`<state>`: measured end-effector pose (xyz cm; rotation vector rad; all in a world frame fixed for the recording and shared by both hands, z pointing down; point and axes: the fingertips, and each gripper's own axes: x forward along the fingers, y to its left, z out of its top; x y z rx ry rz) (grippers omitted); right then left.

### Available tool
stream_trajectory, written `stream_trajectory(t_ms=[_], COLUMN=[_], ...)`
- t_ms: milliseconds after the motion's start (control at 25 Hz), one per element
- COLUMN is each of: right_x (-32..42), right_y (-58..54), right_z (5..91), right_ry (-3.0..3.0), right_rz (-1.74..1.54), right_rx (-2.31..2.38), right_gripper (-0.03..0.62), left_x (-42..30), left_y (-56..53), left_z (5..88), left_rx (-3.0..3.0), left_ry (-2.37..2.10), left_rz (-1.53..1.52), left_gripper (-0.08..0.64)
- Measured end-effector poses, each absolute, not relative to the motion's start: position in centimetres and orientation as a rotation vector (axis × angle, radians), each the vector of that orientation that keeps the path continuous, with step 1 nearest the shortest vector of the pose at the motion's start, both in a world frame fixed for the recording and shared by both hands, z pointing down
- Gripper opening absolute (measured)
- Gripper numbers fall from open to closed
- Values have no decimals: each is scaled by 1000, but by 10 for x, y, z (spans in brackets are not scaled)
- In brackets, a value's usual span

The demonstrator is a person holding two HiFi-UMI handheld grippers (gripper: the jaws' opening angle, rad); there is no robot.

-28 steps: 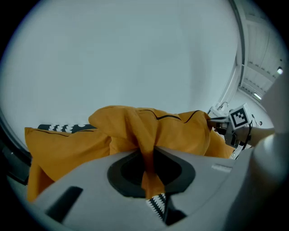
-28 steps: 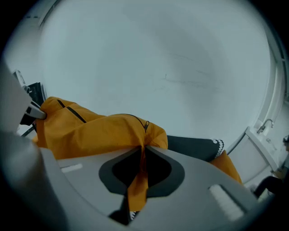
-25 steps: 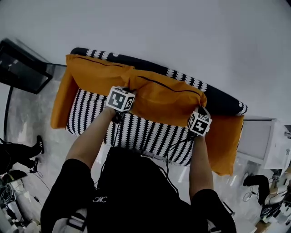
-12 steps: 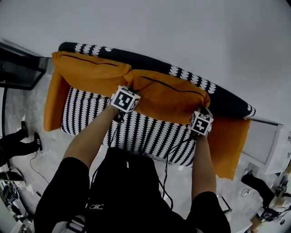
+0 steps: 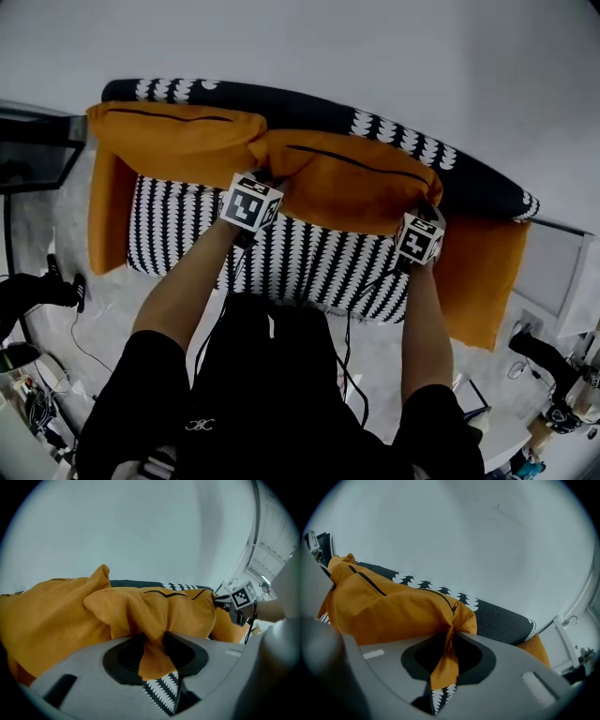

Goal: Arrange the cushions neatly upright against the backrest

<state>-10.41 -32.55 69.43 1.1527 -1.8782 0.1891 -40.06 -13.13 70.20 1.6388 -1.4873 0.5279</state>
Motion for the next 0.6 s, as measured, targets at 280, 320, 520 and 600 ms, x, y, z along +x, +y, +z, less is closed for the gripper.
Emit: stream_trajectory(t_ms=[280,320,520,600], right_x=[-85,-87,-122,-133], right_y=[-319,-315,-278,-263], right_z=[650,639,573,544], right_ry=[-1843,-1862,-2038,-2094], right_rz=[307,342,423,401], right_rx=[1357,1377,1347,1343], right_gripper=[165,136,6,6], left_x=[-405,-405,-398,-392], left_y=[-114,-112,-106,-109], left_z=[670,661,587,553], left_rx=[1639,1629,1595,1617], left_ry=[-1614,-1644,-1812,-1865], left_rz=[677,656,496,457], left_gripper=[244,244,60,11])
